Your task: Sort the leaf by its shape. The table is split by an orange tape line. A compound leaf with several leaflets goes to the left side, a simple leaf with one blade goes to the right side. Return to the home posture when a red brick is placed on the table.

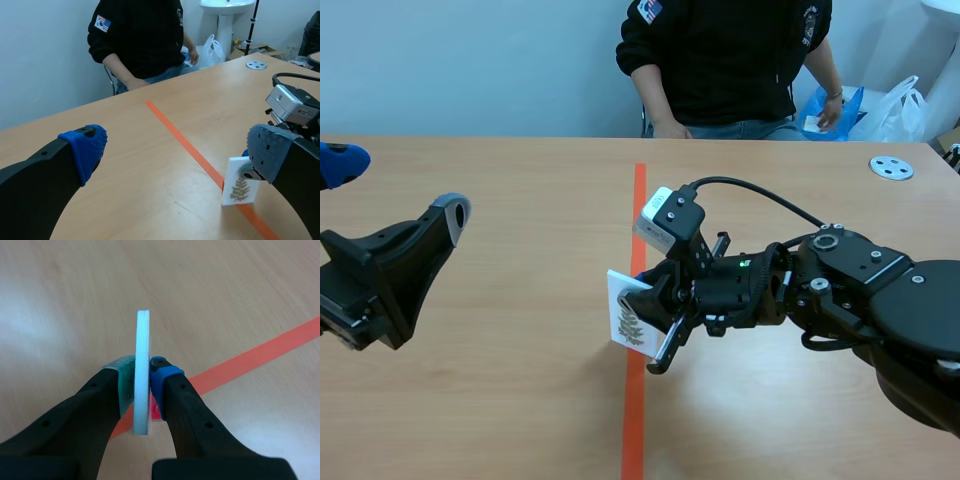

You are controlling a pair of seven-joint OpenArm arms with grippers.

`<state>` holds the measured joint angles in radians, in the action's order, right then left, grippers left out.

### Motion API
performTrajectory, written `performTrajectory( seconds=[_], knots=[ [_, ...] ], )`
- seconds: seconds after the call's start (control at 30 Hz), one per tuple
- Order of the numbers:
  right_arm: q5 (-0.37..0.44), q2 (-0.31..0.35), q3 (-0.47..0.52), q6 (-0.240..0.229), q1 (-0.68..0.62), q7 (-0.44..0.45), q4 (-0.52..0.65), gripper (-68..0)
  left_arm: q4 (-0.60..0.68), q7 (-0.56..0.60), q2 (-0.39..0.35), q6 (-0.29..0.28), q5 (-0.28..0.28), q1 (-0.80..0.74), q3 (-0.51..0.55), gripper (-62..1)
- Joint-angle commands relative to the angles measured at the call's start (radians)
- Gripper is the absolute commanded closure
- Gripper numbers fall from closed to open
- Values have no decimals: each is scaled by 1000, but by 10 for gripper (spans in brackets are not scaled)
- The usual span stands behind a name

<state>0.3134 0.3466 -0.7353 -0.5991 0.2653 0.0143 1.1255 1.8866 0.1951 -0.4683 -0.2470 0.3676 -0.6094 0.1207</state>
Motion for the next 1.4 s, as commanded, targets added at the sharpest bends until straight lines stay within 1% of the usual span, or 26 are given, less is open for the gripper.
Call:
performTrajectory(
  seconds=[0.0,0.2,0.23,0.3,0.37,0.47,0.67,0.83,1.0,1.07,1.27,1.37],
  knots=[
    [7,11,7,5,14,15,10,-12,5,18,2,-3,10,-5,4,-602],
    [7,11,8,9,14,19,10,-6,5,18,2,-3,10,-5,4,-602],
    [7,11,8,16,14,23,10,-6,5,18,2,-3,10,-5,4,-602],
    [7,10,19,53,13,26,10,-6,5,18,2,-3,10,-5,4,-602],
    [7,10,56,69,11,25,10,-6,5,18,2,-3,10,-5,4,-602],
    [7,11,154,79,-1,15,11,-6,5,18,2,-3,10,-5,4,-602],
    [7,14,408,79,-66,3,12,-6,5,18,-11,-3,10,-5,4,-602],
    [8,34,594,113,-145,5,12,-6,5,18,-18,-3,10,-5,5,-602],
    [12,67,763,137,-232,19,12,-6,5,18,-18,-3,10,-5,5,-602],
    [13,78,831,139,-268,24,12,-6,5,18,-18,-3,10,-5,5,-602],
    [78,97,993,139,-365,38,12,-6,5,18,-18,-3,10,-5,5,-602],
    [89,97,1052,140,-404,39,12,-6,5,18,-18,-3,10,-5,5,-602]
  ],
)
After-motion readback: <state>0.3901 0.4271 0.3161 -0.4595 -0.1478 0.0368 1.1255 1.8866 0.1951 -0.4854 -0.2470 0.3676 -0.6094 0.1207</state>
